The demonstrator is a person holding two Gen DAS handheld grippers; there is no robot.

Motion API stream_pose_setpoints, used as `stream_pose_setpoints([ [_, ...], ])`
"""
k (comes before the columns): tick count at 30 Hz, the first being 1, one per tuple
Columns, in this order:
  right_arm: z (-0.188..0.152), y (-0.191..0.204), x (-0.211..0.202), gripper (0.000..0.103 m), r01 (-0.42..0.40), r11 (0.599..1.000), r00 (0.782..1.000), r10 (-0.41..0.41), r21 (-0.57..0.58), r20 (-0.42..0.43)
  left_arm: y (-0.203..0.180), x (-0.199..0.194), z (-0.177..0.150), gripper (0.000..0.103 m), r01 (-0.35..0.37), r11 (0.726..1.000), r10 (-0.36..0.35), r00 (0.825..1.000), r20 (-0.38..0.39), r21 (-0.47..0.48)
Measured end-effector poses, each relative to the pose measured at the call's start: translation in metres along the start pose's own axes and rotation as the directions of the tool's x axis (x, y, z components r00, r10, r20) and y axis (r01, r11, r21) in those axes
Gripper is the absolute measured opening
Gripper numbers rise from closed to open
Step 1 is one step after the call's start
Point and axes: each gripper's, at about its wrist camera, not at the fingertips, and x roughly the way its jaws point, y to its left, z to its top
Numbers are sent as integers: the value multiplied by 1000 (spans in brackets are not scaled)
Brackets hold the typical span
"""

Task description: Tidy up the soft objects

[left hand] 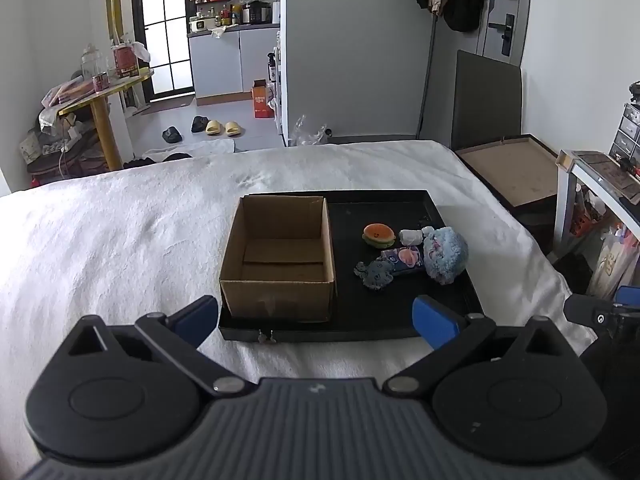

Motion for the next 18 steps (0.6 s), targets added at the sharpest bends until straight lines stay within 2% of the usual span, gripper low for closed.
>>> stream_pose_setpoints([
  [18,2,3,-2,103,1,1000,1000,-1,-11,2,4,-5,5,103,0,1000,0,1000,7,-8],
])
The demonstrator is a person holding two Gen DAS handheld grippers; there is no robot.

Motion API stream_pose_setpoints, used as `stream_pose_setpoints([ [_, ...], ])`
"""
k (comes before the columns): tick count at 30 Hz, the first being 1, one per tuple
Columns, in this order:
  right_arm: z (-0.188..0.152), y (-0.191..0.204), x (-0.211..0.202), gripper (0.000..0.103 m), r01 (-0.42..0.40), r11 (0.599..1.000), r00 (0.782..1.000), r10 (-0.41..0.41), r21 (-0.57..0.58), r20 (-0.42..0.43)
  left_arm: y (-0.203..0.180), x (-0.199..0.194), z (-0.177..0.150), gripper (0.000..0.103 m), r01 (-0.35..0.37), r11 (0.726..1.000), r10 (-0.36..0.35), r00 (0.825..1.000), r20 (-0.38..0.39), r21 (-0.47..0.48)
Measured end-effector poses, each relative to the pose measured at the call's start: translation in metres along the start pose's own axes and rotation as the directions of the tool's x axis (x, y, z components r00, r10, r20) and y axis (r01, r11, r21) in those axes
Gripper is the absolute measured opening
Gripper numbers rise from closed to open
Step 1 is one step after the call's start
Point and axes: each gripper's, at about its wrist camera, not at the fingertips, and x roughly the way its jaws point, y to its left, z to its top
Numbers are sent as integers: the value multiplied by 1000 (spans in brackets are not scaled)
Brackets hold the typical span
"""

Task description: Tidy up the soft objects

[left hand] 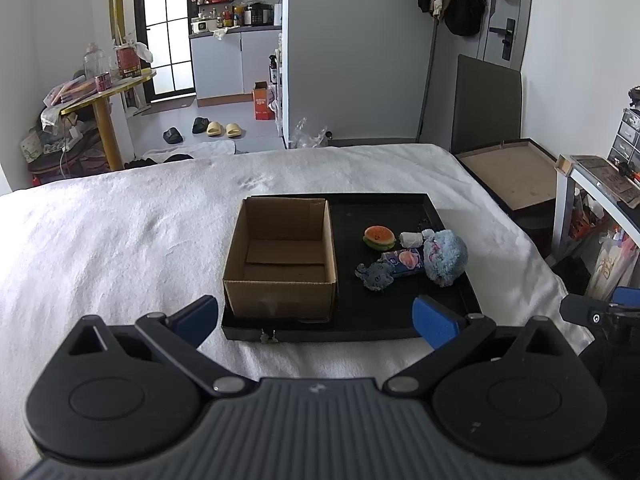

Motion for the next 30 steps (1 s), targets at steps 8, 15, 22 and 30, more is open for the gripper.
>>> stream_pose_setpoints([
  [8,-1,3,-1,103,16,1000,1000,-16,-4,2,5,-3,-1,103,3,1000,-3,1000,6,-14],
  [15,-2,5,1,103,30,999,1000,-30,-13,0,8,-3,-2,103,6,1000,-6,1000,6,-17],
  [22,-4,6,0,103,24,1000,1000,-24,-13,1,8,-4,-2,103,4,1000,-4,1000,5,-11],
  [30,-4,5,1,103,23,1000,1000,-23,-3,-2,7,-5,-1,103,5,1000,-4,1000,4,-7],
])
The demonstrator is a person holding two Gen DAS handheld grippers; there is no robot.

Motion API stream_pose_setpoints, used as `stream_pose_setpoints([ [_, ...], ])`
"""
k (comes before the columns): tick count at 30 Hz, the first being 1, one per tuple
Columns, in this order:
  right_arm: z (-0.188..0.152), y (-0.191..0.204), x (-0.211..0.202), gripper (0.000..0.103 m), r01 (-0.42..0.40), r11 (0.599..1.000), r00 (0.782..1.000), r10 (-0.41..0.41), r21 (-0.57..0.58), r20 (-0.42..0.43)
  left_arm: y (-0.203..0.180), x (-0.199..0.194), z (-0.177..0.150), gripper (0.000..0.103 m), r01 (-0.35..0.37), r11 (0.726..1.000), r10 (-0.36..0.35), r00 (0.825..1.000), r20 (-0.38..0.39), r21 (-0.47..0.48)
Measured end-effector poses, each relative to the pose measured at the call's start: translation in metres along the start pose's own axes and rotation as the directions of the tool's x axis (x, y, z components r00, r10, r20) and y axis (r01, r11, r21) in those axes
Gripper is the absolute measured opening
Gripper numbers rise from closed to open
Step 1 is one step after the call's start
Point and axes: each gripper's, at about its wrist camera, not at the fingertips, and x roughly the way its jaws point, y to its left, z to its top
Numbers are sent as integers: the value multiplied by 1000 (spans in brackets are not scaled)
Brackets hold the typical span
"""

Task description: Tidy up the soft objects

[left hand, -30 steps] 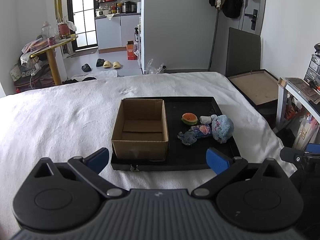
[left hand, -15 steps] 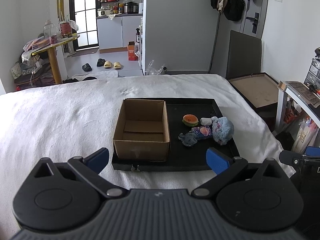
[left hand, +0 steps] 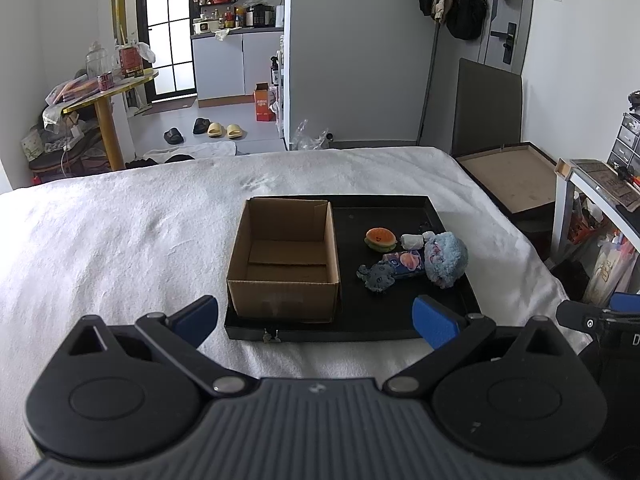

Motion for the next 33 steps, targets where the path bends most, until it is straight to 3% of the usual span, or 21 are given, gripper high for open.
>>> stream_pose_setpoints([
  [33,6,1,1,103,-12,1000,1000,12,-3,24,8,-2,8,103,-35,999,35,999,-3,10],
])
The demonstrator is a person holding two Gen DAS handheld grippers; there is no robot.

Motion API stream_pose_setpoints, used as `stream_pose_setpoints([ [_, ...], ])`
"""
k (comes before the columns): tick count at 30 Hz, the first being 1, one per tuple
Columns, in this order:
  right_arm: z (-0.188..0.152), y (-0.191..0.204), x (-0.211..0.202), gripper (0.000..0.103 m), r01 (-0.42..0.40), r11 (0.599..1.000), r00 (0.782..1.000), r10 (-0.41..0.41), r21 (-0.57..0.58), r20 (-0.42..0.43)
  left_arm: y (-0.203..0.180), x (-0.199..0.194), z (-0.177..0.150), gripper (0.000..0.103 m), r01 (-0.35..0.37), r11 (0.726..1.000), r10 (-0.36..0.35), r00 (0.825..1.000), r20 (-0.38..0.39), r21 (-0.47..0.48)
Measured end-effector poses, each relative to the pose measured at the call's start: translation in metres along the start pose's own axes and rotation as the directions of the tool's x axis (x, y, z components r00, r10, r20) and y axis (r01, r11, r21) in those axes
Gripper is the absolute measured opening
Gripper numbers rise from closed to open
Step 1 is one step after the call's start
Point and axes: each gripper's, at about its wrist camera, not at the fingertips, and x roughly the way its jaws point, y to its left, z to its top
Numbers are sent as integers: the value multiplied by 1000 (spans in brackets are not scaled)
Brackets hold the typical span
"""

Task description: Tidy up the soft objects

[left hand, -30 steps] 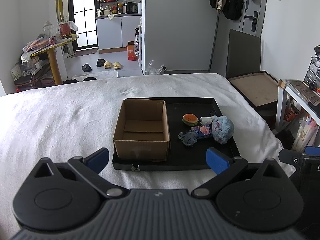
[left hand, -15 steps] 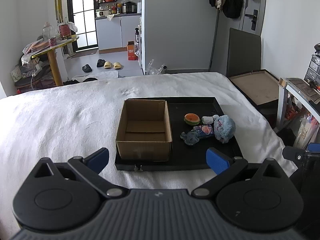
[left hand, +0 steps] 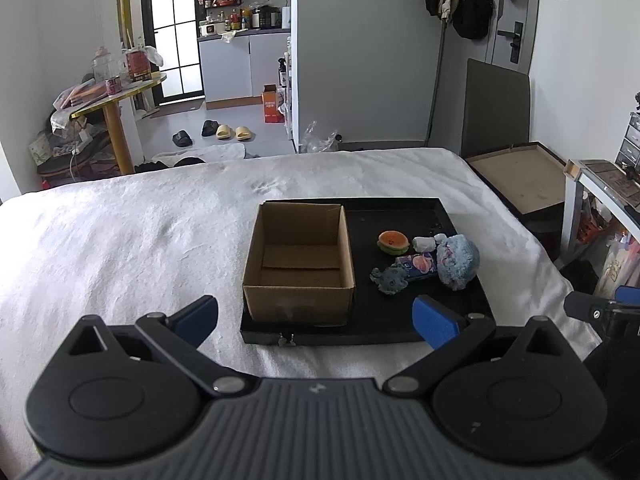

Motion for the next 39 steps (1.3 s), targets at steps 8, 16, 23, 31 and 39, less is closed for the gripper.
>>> stream_pose_setpoints([
  [8,0,1,10,103,-1,1000,1000,1,-1,17,12,25,5,103,-21,999,21,1000,-11,-35],
  [16,-5,-4,42,103,12,1000,1000,-12,12,5,22,63,4,103,-34,998,31,998,-53,-51],
  [23,-5,-10,68,103,5,999,1000,-5,36,-14,27,88,4,103,-39,997,35,997,-70,-59],
  [31,0,-14,90,102,-1,998,1000,2,63,-13,33,110,10,102,-49,996,43,996,-75,-79],
  [39,6,-19,120,93,-11,995,999,15,100,-36,48,135,14,100,-58,987,42,994,-104,-153],
])
